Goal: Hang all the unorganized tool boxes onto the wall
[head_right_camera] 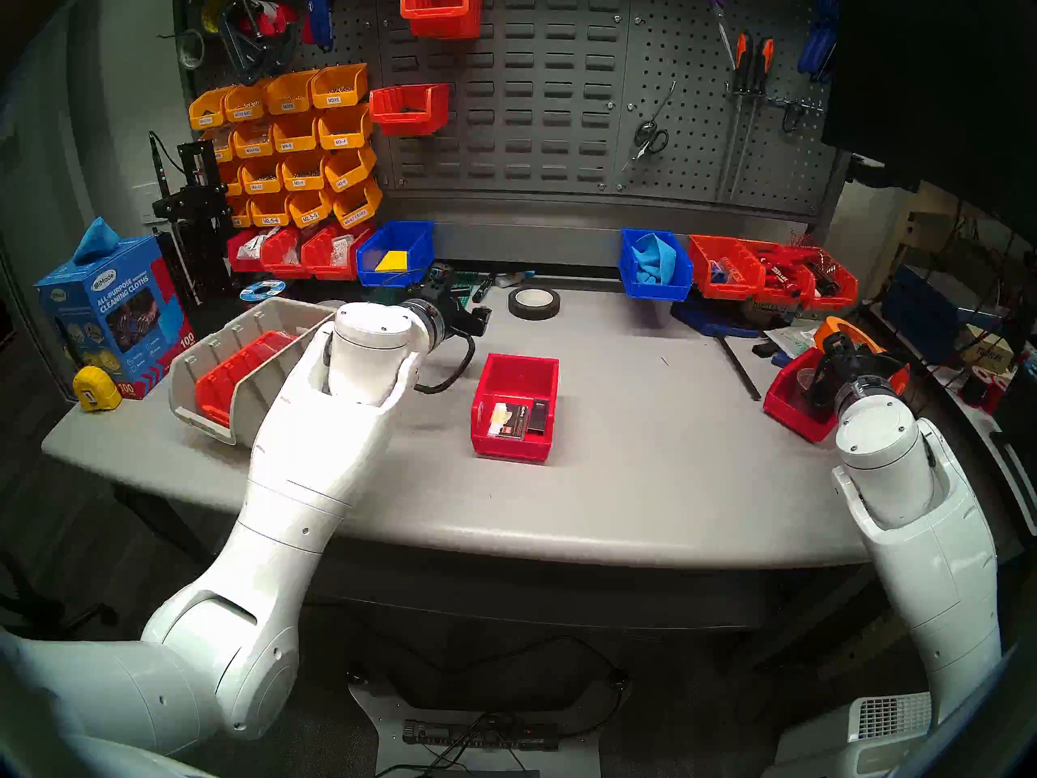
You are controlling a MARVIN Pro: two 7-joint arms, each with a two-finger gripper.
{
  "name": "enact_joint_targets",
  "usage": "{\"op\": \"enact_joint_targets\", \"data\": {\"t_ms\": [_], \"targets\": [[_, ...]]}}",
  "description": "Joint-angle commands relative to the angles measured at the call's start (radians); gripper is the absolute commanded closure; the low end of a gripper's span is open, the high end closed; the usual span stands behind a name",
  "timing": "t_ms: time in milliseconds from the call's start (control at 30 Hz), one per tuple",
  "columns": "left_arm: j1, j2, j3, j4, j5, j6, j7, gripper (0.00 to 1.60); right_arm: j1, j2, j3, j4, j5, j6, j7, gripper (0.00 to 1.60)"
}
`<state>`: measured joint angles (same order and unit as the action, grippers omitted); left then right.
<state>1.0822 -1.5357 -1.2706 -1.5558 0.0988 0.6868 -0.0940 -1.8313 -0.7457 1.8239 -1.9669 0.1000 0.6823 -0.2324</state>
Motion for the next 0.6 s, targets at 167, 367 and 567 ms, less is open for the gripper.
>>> {"op": "enact_joint_targets", "data": {"t_ms": [167,367,567], "targets": [[-0.013,-0.005,-0.003,-0.011,0.001,-0.002,-0.004,0.0,0.058,0.03,0.008,-0.036,-0.007,0.015,-0.004,1.6],[-0.013,-0.006,-0.004,-0.011,0.004,-0.002,-0.005,0.0,0.066,0.041,0.012,-0.042,-0.01,0.016,-0.002,1.6],[-0.012,-0.008,-0.006,-0.011,0.007,-0.002,-0.007,0.0,0.088,0.049,0.016,-0.042,-0.009,0.01,-0.002,1.6]]}}
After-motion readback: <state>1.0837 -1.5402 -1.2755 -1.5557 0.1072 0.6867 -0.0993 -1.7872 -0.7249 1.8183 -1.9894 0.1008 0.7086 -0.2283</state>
